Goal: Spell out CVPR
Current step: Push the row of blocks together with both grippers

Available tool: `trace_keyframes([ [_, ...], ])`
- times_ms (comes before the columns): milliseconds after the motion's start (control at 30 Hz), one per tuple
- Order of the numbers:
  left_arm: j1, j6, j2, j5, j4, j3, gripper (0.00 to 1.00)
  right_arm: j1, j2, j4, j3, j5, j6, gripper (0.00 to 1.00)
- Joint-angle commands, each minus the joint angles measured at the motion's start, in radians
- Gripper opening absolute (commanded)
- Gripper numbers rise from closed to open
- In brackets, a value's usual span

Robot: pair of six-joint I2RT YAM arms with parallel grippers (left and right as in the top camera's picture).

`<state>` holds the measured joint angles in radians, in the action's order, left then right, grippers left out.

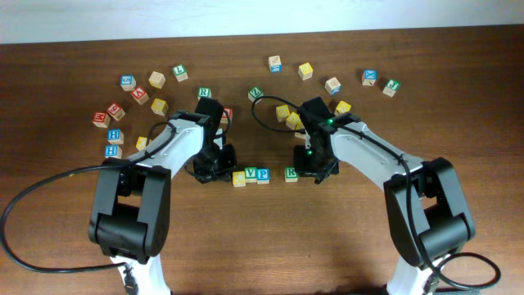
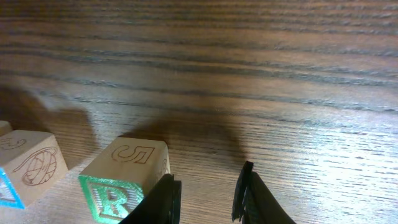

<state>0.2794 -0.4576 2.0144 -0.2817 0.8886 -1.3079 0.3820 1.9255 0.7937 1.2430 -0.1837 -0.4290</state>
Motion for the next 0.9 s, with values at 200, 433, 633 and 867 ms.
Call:
trace_keyframes([
  [200, 0.018, -0.021, 0.016, -0.015, -0.018, -0.003, 0.0, 0.018, 0.048, -0.029, -0.01, -0.03, -0.025, 0.23],
  [433, 0.031, -0.025, 0.016, -0.019, -0.029, -0.003, 0.0, 0.059, 0.048, -0.05, -0.01, -0.039, -0.053, 0.23],
  [633, 0.031, -0.024, 0.016, -0.032, -0.043, -0.003, 0.0, 0.069, 0.048, -0.058, -0.01, -0.045, -0.051, 0.23],
  [867, 0.034, -0.024, 0.016, -0.037, -0.047, -0.003, 0.0, 0.069, 0.048, -0.056, -0.01, -0.042, -0.052, 0.23],
])
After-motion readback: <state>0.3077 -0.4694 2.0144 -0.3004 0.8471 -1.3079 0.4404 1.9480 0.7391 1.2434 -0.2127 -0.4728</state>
